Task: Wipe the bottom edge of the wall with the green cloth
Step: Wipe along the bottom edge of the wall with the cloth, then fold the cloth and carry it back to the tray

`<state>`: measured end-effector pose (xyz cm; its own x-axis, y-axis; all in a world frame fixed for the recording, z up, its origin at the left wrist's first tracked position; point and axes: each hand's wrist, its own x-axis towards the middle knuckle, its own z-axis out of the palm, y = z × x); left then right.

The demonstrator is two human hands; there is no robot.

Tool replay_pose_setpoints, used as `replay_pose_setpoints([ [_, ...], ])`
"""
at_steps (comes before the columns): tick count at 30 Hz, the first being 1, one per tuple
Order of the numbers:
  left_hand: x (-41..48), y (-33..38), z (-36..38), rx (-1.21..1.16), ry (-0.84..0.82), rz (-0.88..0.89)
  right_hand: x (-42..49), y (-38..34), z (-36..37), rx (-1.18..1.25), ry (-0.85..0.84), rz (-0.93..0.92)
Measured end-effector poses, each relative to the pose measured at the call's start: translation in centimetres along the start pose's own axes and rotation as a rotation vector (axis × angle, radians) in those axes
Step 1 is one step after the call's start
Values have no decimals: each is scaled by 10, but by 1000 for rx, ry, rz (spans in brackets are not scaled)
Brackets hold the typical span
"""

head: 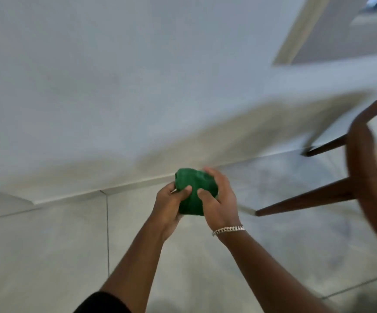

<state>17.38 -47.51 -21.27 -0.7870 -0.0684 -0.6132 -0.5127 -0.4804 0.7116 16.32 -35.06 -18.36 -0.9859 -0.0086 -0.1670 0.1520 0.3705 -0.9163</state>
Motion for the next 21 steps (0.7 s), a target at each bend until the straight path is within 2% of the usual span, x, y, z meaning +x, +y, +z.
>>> replay_pose_setpoints([
  [3, -74, 64, 53, -9, -89, -34, -25, -87, -72, 49, 81, 312],
  [6, -146, 125, 117, -9, -184, -85, -44, -166, -156, 282, 51, 534],
  [10, -197, 163, 200, 147, -187, -138, -64, -231, -250, 226, 124, 461],
  [13, -211, 168, 265, 247, -236, -181, -65, -244, -313, 143, 182, 404],
  [17, -195, 147, 361, 401, -188, -117, -40, -214, -400, 40, 280, 385],
  [21, -145, 96, 456, 399, -125, -105, 13, -142, -481, -70, 317, 376],
])
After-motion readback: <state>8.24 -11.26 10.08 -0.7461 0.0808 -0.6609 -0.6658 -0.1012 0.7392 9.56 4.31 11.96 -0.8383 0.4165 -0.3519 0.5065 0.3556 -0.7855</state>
